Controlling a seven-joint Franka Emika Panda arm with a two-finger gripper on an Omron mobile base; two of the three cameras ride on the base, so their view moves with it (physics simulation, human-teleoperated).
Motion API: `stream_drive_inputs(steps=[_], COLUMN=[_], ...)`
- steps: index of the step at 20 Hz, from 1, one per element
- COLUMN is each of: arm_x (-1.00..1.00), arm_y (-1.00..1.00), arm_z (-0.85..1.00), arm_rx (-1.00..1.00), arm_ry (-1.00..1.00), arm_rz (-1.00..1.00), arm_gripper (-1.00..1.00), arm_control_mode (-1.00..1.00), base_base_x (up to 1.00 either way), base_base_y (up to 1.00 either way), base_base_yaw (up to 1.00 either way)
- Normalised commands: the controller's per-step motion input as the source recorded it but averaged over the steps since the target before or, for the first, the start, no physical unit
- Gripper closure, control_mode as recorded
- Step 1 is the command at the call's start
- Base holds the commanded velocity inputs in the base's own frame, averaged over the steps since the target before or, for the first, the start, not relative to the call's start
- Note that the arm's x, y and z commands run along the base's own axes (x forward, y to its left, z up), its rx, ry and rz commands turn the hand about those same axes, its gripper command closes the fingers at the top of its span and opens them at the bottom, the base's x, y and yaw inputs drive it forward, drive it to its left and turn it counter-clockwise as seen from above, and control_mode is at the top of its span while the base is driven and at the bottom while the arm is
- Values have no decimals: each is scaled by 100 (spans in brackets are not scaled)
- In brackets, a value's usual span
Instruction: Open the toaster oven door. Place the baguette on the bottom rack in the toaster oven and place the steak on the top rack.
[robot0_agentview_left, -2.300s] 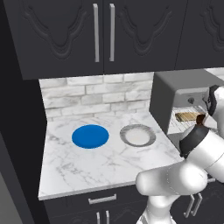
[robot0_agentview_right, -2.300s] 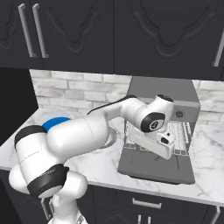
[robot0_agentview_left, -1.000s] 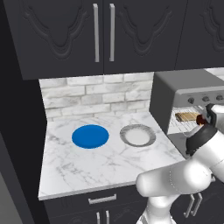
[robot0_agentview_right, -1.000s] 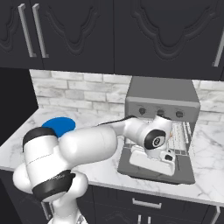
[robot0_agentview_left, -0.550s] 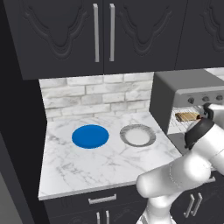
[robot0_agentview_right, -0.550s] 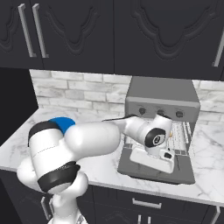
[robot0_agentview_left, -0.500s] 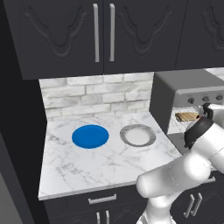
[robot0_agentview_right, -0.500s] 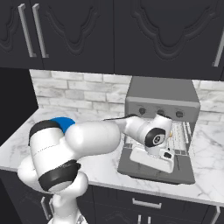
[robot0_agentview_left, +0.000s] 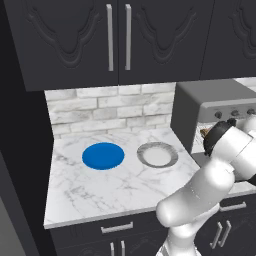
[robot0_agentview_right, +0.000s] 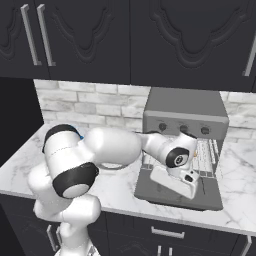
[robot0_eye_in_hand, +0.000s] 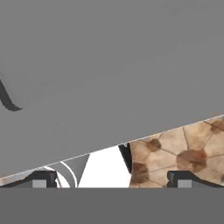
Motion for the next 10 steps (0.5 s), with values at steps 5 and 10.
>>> stream_drive_inputs(steps=[5,10], arm_x=[31,27], arm_y=[-16,-34], arm_z=[-18,-11], arm_rx=[0,0], arm_ry=[6,6], arm_rz=[-10,-1], arm_gripper=[-100,-100], arm_control_mode=[-100,-100], base_base_x=[0,0], base_base_y=[0,0], base_base_yaw=[0,0])
